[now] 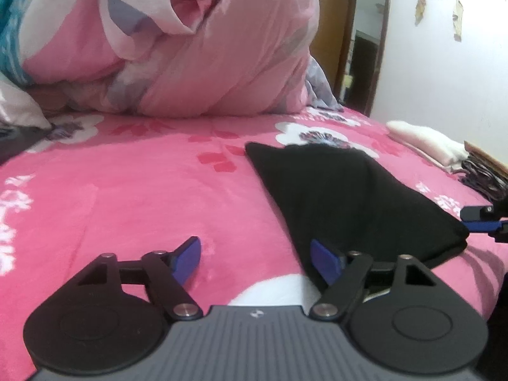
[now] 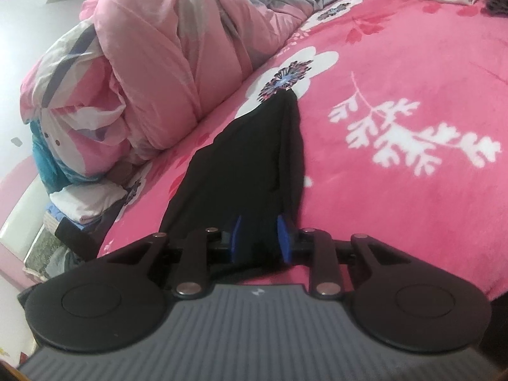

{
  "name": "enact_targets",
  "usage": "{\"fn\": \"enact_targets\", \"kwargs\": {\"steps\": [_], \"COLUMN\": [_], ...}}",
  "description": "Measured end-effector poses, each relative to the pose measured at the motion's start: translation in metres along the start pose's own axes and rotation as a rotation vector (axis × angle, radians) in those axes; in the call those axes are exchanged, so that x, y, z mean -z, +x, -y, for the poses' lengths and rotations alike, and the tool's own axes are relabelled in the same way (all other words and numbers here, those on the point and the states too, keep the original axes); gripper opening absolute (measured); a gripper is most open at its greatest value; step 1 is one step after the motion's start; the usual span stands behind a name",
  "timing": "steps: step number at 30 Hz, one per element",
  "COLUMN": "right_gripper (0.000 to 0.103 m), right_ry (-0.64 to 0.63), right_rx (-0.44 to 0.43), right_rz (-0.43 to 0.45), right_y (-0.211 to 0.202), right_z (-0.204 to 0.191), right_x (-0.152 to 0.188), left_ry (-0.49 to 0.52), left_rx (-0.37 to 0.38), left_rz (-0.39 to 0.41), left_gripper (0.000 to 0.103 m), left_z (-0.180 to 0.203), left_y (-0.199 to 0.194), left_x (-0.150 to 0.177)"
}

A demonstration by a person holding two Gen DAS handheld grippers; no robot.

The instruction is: Fold clothes

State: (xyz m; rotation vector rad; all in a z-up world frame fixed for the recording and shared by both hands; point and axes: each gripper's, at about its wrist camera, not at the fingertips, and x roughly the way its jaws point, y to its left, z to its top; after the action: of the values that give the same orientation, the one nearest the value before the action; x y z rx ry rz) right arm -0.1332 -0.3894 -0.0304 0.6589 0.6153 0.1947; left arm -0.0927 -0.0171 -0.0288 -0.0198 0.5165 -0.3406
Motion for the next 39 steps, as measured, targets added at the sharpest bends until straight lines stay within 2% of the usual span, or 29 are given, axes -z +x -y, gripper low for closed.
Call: {"fn": "enact_targets", "kwargs": {"steps": [3, 5, 6, 7, 9, 11, 16, 17, 19, 21, 23, 28, 31, 34, 39], "right_gripper": [0.011, 0.006, 0.004, 0.004, 0.004, 0.007, 0.008, 0.008, 0.008, 0.008, 0.008, 0.005, 0.0, 0.0, 0.0], "right_ry": [-0.001, 0.01, 0.016, 0.021, 0.034, 0.062, 0.105, 0.114, 0.131, 0.148, 0.161, 0.072, 0.035, 0.019, 0.085], "right_rx": [0.008, 0.013, 0.015, 0.012, 0.005, -0.012, -0.036, -0.04, -0.05, -0.059, -0.068, -0.04, -0.021, -0.012, -0.1], "right_rz": [0.005, 0.004, 0.003, 0.004, 0.005, 0.006, 0.004, 0.004, 0.003, 0.002, 0.001, 0.003, 0.015, 0.022, 0.054], "right_y": [-0.004, -0.005, -0.005, -0.005, -0.006, -0.007, -0.007, -0.007, -0.007, -0.007, -0.006, -0.004, -0.006, -0.008, -0.023], "right_z": [0.001, 0.003, 0.005, 0.006, 0.007, 0.01, 0.014, 0.015, 0.017, 0.018, 0.019, 0.005, 0.0, -0.002, -0.003], "right_x": [0.002, 0.003, 0.004, 0.005, 0.006, 0.006, 0.006, 0.006, 0.007, 0.007, 0.007, 0.009, 0.01, 0.01, 0.008], "left_ry": [0.081, 0.182, 0.229, 0.262, 0.307, 0.325, 0.392, 0.401, 0.406, 0.412, 0.417, 0.48, 0.458, 0.421, 0.355], "left_rx": [0.011, 0.033, 0.042, 0.049, 0.063, 0.081, 0.104, 0.106, 0.094, 0.081, 0.082, 0.064, 0.068, 0.077, 0.111], "left_rz": [0.037, 0.049, 0.049, 0.04, 0.023, 0.015, 0.024, 0.027, 0.018, 0.01, 0.019, 0.057, 0.069, 0.075, 0.083], "left_gripper": [0.071, 0.07, 0.066, 0.06, 0.053, 0.052, 0.04, 0.038, 0.02, 0.013, 0.011, 0.006, 0.005, 0.004, 0.003], "left_z": [0.005, 0.014, 0.019, 0.024, 0.032, 0.037, 0.047, 0.048, 0.049, 0.049, 0.05, 0.058, 0.056, 0.05, 0.04], "left_y": [-0.014, -0.02, -0.022, -0.022, -0.021, -0.021, -0.026, -0.027, -0.024, -0.021, -0.021, -0.026, -0.028, -0.03, -0.035], "left_x": [0.001, 0.006, 0.008, 0.011, 0.015, 0.019, 0.024, 0.025, 0.025, 0.025, 0.024, 0.028, 0.027, 0.024, 0.019]}}
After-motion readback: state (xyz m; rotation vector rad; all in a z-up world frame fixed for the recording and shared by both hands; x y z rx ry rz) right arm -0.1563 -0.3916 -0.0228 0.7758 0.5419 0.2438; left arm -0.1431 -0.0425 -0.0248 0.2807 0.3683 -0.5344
